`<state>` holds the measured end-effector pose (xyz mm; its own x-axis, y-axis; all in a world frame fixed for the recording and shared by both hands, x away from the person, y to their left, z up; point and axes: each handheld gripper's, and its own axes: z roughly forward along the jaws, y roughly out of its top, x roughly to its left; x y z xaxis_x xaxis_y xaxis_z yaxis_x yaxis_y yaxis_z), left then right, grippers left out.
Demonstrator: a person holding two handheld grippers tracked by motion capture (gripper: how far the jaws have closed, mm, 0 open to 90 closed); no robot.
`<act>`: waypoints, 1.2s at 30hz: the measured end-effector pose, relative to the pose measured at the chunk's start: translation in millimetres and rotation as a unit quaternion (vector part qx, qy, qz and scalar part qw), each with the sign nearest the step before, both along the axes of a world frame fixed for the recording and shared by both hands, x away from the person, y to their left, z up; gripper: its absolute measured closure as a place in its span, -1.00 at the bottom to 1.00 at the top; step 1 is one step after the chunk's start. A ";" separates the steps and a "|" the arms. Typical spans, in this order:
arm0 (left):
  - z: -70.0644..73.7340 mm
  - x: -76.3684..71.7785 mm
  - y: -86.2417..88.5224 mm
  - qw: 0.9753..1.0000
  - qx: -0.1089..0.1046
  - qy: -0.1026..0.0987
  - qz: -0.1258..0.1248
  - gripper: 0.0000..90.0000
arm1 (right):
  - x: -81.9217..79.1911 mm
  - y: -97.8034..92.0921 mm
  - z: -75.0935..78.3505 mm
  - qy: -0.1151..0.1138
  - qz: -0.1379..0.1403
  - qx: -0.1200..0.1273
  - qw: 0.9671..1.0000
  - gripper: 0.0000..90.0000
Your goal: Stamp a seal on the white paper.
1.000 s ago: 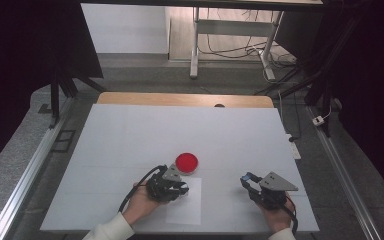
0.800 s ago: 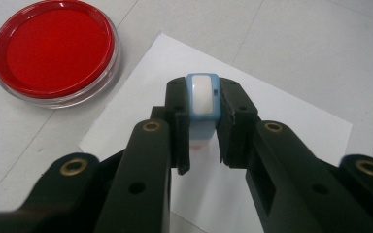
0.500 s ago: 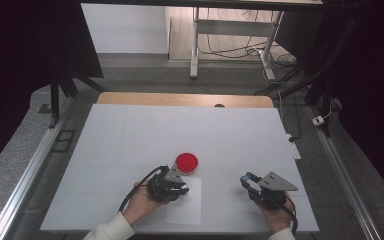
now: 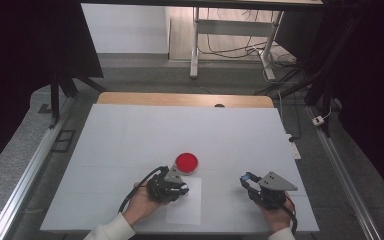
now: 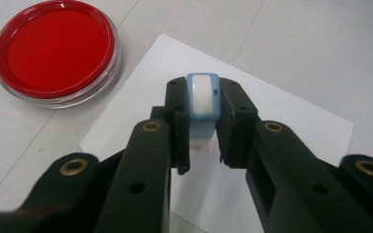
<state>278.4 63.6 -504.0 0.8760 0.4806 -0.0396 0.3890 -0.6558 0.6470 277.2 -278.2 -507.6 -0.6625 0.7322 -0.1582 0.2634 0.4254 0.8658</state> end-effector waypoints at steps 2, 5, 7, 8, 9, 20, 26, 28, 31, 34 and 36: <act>0.0 -0.1 0.1 1.000 -0.001 0.000 0.001 0.69 | -0.3 0.1 0.3 0.001 0.000 -0.001 1.000 0.43; -0.3 -0.7 0.6 1.000 -0.003 0.000 0.003 0.69 | -0.1 -0.3 0.4 0.000 0.000 0.001 1.000 0.42; -0.1 -1.3 0.3 1.000 -0.001 -0.002 0.004 0.69 | -0.1 -0.6 0.6 0.000 -0.001 0.003 1.000 0.43; 0.0 -1.6 0.1 1.000 -0.001 -0.004 0.004 0.69 | -0.2 -0.6 0.6 0.000 -0.001 0.003 1.000 0.43; 0.1 -1.8 0.1 1.000 -0.001 -0.005 0.004 0.69 | -0.2 -0.6 0.5 0.000 -0.001 0.002 1.000 0.43; 6.6 -1.3 6.4 0.999 -0.039 -0.006 0.009 0.69 | 0.1 -1.6 1.0 -0.001 -0.002 0.000 1.000 0.42; 17.2 -1.4 15.4 0.997 -0.074 -0.009 0.017 0.68 | 0.1 -1.7 1.1 -0.001 -0.002 0.000 1.000 0.42; 20.0 -1.2 17.8 0.997 -0.081 -0.009 0.016 0.68 | 0.1 -1.6 1.0 0.000 -0.002 0.000 1.000 0.43; 23.0 -1.4 20.1 0.996 -0.090 -0.008 0.017 0.68 | 0.0 -1.4 1.2 -0.001 -0.001 0.000 1.000 0.43; 25.4 -1.5 22.0 0.995 -0.097 -0.009 0.019 0.68 | 0.2 -1.6 1.0 -0.001 -0.001 0.000 1.000 0.42; 27.1 -1.2 23.6 0.995 -0.101 -0.009 0.019 0.68 | 0.2 -1.7 1.0 -0.001 -0.001 0.000 1.000 0.42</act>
